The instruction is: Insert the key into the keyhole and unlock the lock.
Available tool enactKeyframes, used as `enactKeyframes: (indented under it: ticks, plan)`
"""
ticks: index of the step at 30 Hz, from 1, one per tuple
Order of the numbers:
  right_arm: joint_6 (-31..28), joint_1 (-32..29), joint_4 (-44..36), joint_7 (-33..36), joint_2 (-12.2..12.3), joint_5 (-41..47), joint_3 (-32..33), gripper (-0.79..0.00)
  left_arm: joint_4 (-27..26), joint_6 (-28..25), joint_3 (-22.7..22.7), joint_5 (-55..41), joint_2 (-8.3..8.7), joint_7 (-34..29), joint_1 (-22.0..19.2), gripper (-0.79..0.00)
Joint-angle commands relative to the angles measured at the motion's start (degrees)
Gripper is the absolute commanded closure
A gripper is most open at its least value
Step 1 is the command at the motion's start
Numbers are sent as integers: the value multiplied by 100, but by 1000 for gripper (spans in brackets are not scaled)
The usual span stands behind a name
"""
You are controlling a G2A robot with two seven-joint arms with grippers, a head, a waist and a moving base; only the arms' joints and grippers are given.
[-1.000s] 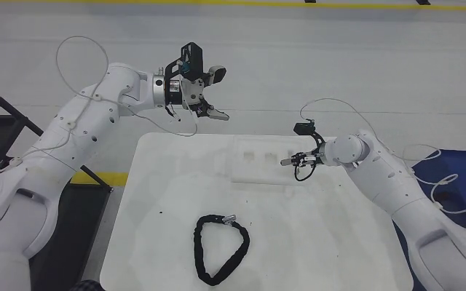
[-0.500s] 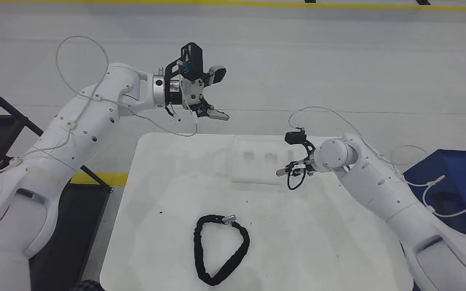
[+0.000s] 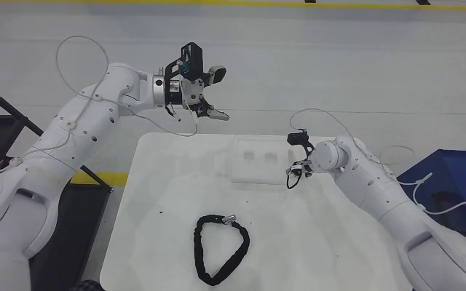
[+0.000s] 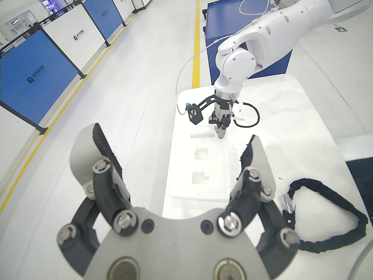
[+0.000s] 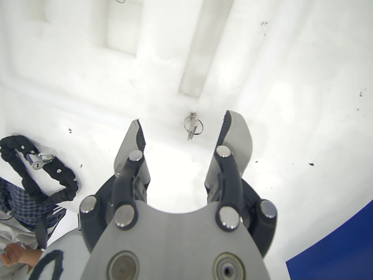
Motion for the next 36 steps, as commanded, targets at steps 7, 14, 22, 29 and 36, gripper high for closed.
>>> enactKeyframes:
  ticks: [7, 14, 22, 29, 36]
  plan:
    - [105, 23, 168, 48, -122, -119, -37, -311, 0, 0, 0, 0, 0, 0, 0, -785]
    - [209, 42, 369, 60, -231, -139, -30, -228, 0, 0, 0, 0, 0, 0, 0, -785]
    - [284, 87, 597, 94, -355, -142, -11, 0, 0, 0, 0, 0, 0, 0, 0, -785]
    - [405, 147, 638, 126, -440, -270, -6, 0, 0, 0, 0, 0, 0, 0, 0, -785]
    - [789, 217, 333, 374, -442, -653, 8, 0, 0, 0, 0, 0, 0, 0, 0, -785]
